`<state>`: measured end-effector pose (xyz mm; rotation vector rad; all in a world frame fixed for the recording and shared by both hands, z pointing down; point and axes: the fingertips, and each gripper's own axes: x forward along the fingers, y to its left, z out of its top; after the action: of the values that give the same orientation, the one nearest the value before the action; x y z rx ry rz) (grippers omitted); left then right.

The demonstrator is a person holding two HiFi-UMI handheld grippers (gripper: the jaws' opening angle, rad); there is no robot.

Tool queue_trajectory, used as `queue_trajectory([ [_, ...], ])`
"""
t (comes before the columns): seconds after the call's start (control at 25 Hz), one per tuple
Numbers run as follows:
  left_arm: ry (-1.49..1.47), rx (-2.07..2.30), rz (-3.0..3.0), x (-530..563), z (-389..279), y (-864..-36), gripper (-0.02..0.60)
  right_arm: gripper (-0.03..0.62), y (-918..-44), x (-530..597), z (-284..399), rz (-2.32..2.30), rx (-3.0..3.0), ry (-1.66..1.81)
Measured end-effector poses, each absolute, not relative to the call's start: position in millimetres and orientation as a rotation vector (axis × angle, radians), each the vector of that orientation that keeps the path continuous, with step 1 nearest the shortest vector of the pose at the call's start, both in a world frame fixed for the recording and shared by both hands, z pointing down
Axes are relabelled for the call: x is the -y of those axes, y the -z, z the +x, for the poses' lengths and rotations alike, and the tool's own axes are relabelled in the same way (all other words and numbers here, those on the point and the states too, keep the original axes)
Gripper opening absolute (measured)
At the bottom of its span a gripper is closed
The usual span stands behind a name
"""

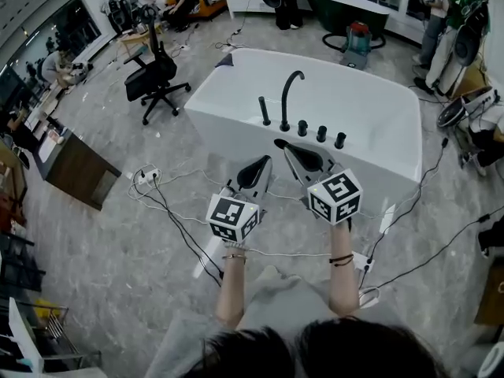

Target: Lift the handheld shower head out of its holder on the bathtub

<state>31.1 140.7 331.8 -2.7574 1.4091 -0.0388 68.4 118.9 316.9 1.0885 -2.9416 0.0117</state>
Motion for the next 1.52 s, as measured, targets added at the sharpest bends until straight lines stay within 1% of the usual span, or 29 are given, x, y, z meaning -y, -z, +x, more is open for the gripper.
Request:
queue_trajectory([
  [0.4,0.029,-1.414,-2.734,-85.9,-15.4,-325.4,0.006,0.002,-301.1,-66.9,25.6,1.107,2.999,0.053],
  [0.76,0.03,-1.374,-2.814,-59.0,-43.6,-359.4,0.006,0.002,-348.5,-41.0,-1.8,1.17,2.939,-0.032],
  [1.16,0.092,-1.32,-2.873,-19.7,-55.5,-386.1,0.006,0.002,-371.1,7.3,-10.3,1.236,2.871,-0.113],
  [1.36,0.045,-1.343,-2.884,8.4,-64.1,-381.9,0.006,0.002,-369.6,37.4,-15.5,1.239,2.866,-0.122],
  [1.52,0.082,-1.351,-2.88,40.6,-69.1,-380.5,0.006,0.002,-366.2,74.3,-18.0,1.238,2.859,-0.124],
])
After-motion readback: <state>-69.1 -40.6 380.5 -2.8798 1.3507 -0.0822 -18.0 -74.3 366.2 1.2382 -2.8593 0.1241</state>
